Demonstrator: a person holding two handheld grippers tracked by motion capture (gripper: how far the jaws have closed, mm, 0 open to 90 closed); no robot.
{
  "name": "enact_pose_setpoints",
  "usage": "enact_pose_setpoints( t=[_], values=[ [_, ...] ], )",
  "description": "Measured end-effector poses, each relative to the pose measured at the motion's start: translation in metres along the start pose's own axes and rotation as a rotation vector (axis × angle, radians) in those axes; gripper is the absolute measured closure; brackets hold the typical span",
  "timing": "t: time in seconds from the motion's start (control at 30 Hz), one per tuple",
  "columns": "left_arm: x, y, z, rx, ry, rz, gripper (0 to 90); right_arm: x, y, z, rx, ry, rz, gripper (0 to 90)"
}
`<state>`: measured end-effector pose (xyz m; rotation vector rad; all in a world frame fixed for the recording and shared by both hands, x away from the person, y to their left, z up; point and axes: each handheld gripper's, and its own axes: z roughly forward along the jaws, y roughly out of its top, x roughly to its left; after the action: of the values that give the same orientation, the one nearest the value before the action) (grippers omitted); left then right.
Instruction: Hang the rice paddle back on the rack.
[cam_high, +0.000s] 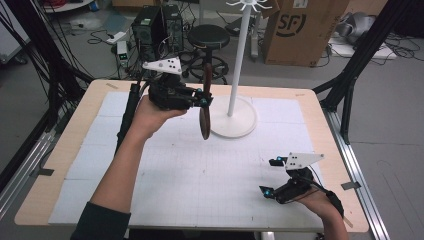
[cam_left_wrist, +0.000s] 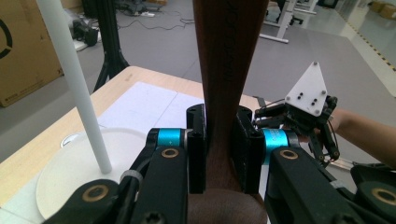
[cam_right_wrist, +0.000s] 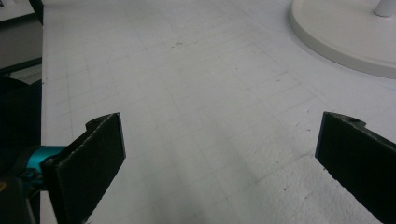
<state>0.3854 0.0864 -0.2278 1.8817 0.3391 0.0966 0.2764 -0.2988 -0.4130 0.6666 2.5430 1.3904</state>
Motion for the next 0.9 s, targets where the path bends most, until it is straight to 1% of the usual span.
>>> enact_pose_setpoints(
  t=[0.2, 0.3, 0.33, 0.37, 0.43, 0.5, 0.7, 0.77, 0.8, 0.9],
  values=[
    [0.005, 0.009, 0.0, -0.005, 0.003, -0.006, 77.5, 0.0, 0.0, -0.001, -0.003, 0.0, 0.001, 0.4],
    [0.008, 0.014, 0.001, 0.0, 0.014, -0.006, 77.6, 0.0, 0.0, 0.0, -0.002, 0.003, 0.005, 0.4],
    [0.009, 0.016, 0.001, -0.009, 0.019, -0.011, 77.5, 0.0, 0.0, 0.0, -0.002, 0.002, 0.004, 0.4],
    [0.01, 0.019, 0.0, -0.007, 0.018, -0.005, 77.6, 0.0, 0.0, 0.0, -0.002, 0.004, 0.005, 0.4],
    [0.011, 0.023, 0.0, -0.02, 0.017, -0.01, 77.6, 0.0, 0.0, 0.0, -0.002, 0.003, 0.005, 0.4],
    [0.013, 0.028, -0.001, -0.031, 0.024, -0.008, 77.6, -0.001, 0.0, 0.0, -0.002, 0.003, 0.006, 0.4],
    [0.016, 0.042, 0.001, -0.061, 0.024, -0.005, 77.5, -0.001, 0.0, -0.001, -0.006, 0.004, 0.005, 0.4],
    [0.017, 0.047, 0.003, -0.068, 0.027, -0.005, 77.6, -0.001, 0.0, 0.0, -0.007, 0.004, 0.001, 0.4],
    [0.017, 0.049, 0.004, -0.063, 0.03, -0.002, 77.6, -0.001, 0.0, 0.0, -0.007, 0.005, 0.005, 0.4],
    [0.019, 0.056, 0.007, -0.066, 0.026, 0.002, 77.6, -0.001, 0.0, -0.001, -0.008, 0.006, 0.004, 0.4]
  ],
)
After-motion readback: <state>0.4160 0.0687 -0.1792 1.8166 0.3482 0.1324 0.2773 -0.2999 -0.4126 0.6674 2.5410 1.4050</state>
